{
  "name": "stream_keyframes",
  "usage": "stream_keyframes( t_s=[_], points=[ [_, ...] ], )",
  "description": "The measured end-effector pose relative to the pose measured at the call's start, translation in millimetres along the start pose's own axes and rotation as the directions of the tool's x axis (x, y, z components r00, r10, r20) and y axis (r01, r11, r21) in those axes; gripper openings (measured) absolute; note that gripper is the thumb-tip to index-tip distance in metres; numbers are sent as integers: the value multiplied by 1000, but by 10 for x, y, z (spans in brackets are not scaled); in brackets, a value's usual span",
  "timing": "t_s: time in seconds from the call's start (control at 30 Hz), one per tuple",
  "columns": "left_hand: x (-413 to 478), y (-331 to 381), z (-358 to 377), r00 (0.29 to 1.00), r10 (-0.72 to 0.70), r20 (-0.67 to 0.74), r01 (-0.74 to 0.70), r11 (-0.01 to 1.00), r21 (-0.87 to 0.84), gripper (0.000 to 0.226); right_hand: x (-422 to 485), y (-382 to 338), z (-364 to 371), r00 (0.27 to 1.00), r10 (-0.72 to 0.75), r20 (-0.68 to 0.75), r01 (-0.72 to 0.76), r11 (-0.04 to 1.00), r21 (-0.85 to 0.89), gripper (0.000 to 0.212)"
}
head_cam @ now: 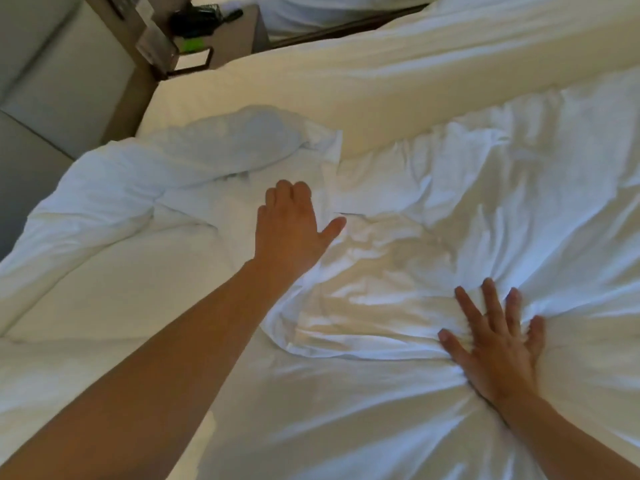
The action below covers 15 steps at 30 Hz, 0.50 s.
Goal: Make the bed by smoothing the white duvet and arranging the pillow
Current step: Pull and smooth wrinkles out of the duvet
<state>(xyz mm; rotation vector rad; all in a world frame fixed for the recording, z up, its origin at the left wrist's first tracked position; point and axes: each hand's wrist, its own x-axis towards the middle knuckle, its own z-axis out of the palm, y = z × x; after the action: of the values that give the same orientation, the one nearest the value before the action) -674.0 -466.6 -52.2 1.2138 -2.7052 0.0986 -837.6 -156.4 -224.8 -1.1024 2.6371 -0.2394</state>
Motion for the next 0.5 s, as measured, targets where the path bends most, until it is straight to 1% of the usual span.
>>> stream_keyframes(
  t_s=[0.03, 0.1, 0.17, 0.2, 0.23, 0.27, 0.3, 0.37, 0.4, 0.43, 0.47, 0.5],
  points=[
    [231, 41, 3, 993, -111, 25, 112, 993, -26, 89, 7, -1, 11, 1000, 0, -9, -1, 1000, -3, 86],
    [619, 113, 56, 931, -309, 194, 316, 949, -5, 108, 16, 4, 21, 1000, 2, -20, -2, 1000, 0, 86],
    [802, 143, 145, 840, -403, 362, 405, 911, 75, 124, 24, 4, 21, 1000, 0, -26, 0, 1000, 3, 87],
    [833, 131, 221, 803, -429, 414, 420, 900, 119, 128, 29, 7, 32, 1000, 0, -30, 0, 1000, 2, 88],
    [826, 114, 299, 780, -447, 438, 421, 893, 161, 128, 26, 16, 52, 999, -5, -42, 4, 1000, -1, 88],
    [794, 83, 378, 778, -453, 435, 405, 891, 204, 122, 31, 9, 41, 999, 2, -44, -2, 1000, 2, 88],
    [760, 34, 456, 798, -445, 405, 381, 895, 233, 110, 44, 11, 39, 999, 6, -33, -6, 1000, 12, 88],
    [703, -111, 576, 863, -379, 335, 331, 924, 194, 78, 57, -10, 49, 1000, 9, -28, -9, 1000, 4, 88],
    [680, -194, 592, 881, -339, 330, 310, 941, 139, 63, 44, -27, 22, 1000, 10, -20, -10, 1000, 4, 88],
    [664, -281, 581, 897, -305, 321, 306, 951, 49, 53, 49, -12, 14, 1000, 12, -23, -12, 1000, 6, 88],
    [639, -365, 530, 908, -292, 299, 328, 941, -77, 49, 45, 8, 20, 1000, 10, -22, -9, 1000, 6, 87],
    [605, -443, 433, 915, -299, 273, 365, 901, -235, 47, 33, 5, 0, 1000, 3, -10, -3, 1000, 11, 87]
  ],
)
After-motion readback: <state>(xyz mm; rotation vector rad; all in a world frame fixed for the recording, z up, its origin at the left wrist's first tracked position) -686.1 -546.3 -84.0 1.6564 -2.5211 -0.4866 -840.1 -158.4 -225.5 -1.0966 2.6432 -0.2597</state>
